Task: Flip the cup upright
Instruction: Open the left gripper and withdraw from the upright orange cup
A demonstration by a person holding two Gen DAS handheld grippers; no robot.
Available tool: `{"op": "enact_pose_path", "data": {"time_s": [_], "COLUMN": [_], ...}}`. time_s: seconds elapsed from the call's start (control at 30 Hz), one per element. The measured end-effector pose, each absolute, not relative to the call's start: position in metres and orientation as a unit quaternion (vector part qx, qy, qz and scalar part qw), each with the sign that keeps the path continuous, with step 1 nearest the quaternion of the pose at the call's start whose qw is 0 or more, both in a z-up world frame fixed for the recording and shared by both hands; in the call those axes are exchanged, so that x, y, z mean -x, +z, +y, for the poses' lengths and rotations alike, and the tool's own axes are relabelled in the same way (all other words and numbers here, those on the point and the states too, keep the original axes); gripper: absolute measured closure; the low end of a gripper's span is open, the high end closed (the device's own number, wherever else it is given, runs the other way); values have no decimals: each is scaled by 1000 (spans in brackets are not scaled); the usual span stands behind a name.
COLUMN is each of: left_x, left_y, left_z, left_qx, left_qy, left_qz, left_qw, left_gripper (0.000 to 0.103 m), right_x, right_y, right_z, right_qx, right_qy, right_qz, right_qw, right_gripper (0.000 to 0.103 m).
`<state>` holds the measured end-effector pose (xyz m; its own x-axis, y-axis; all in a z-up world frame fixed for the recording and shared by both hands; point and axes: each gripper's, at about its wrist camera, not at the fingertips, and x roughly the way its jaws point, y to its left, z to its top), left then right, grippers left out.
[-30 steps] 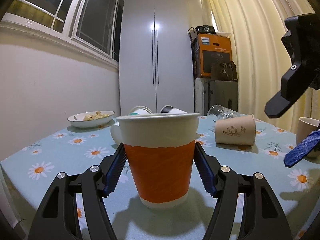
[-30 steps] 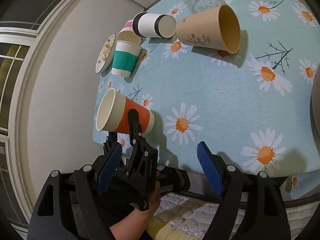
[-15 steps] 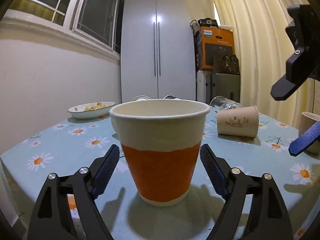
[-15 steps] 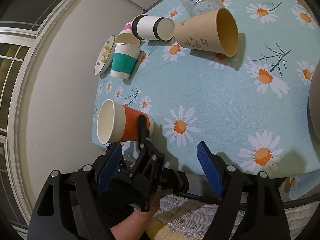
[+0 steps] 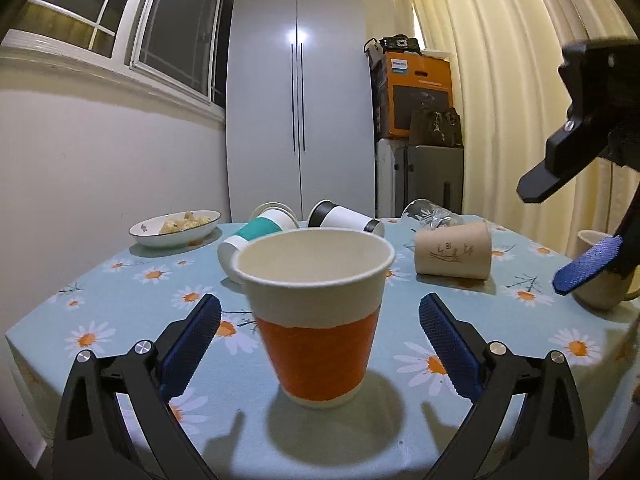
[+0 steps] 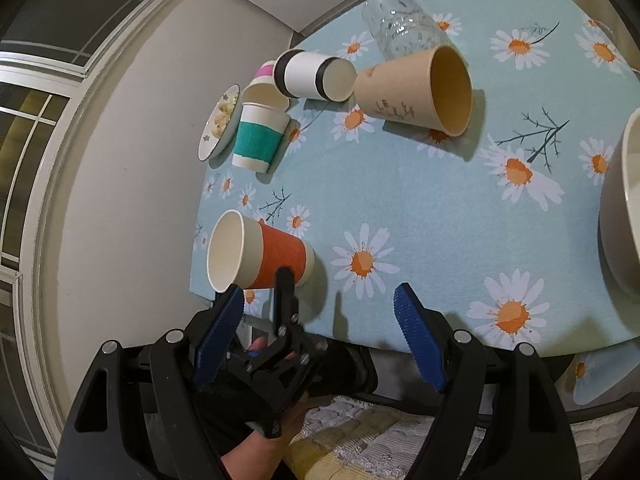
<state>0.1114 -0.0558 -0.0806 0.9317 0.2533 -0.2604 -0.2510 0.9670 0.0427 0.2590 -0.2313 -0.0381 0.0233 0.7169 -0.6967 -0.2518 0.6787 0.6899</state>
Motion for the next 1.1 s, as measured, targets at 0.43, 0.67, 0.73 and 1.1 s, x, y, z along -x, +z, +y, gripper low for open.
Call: {"op": "enact_pose_path", "data": {"time_s": [0.43, 0.67, 0.73, 1.1], "left_x": [-51, -23, -15, 17], "left_y": [-28, 1, 10, 35], "left_z": [-8, 10, 16, 34], "left_qx": [108, 92, 80, 59], "left_qy": [105, 64, 46, -24], "left_qz": [193, 226, 234, 245], "left_qw": [969, 968, 968, 967], "left_gripper": [6, 6, 6, 6], "right_x": [-227, -194, -179, -102], "right_y": [-41, -27, -19, 0], "right_z": [-233, -236, -235, -250], "right_qx": [-177, -137, -110, -22], "right_qy": [376, 393, 395, 370], "right_qz": [591, 534, 504, 386], "right_qw": [691, 736, 760, 845], "right_gripper": [26, 26, 26, 23]}}
